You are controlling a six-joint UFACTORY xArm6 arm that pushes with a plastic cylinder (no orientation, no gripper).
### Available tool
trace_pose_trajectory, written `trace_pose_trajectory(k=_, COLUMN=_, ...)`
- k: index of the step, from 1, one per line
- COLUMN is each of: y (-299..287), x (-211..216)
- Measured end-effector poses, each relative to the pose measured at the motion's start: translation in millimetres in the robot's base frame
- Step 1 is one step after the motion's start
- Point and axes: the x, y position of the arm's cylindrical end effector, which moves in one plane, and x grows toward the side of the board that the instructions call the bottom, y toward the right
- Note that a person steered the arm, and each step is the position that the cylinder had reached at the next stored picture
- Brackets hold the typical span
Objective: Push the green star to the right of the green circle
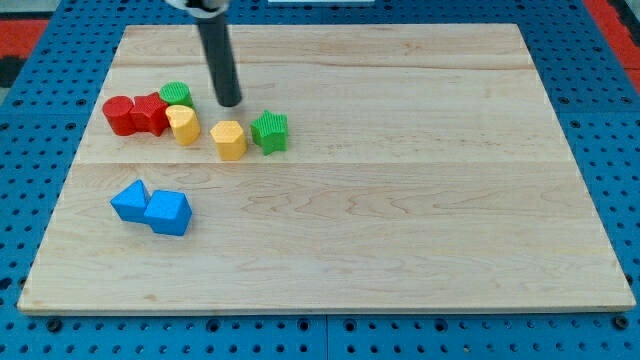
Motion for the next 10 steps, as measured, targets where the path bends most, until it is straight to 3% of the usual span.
trace_pose_trajectory(k=1, y=80.3, x=4.3)
trace_pose_trajectory(k=2, y=129.3, x=43.9)
trace_pose_trajectory(k=3, y=113.7, x=69.4)
trace_pose_trajectory(k=6, y=35.9, x=0.5)
trace_pose_trajectory(k=7, y=82.4, x=28.9)
trace_pose_trajectory(k=8, y=45.1, x=68.5)
trace_pose_trajectory(k=9, y=-24.4, x=26.2)
trace_pose_trajectory(k=10, y=-39.3, x=30.8)
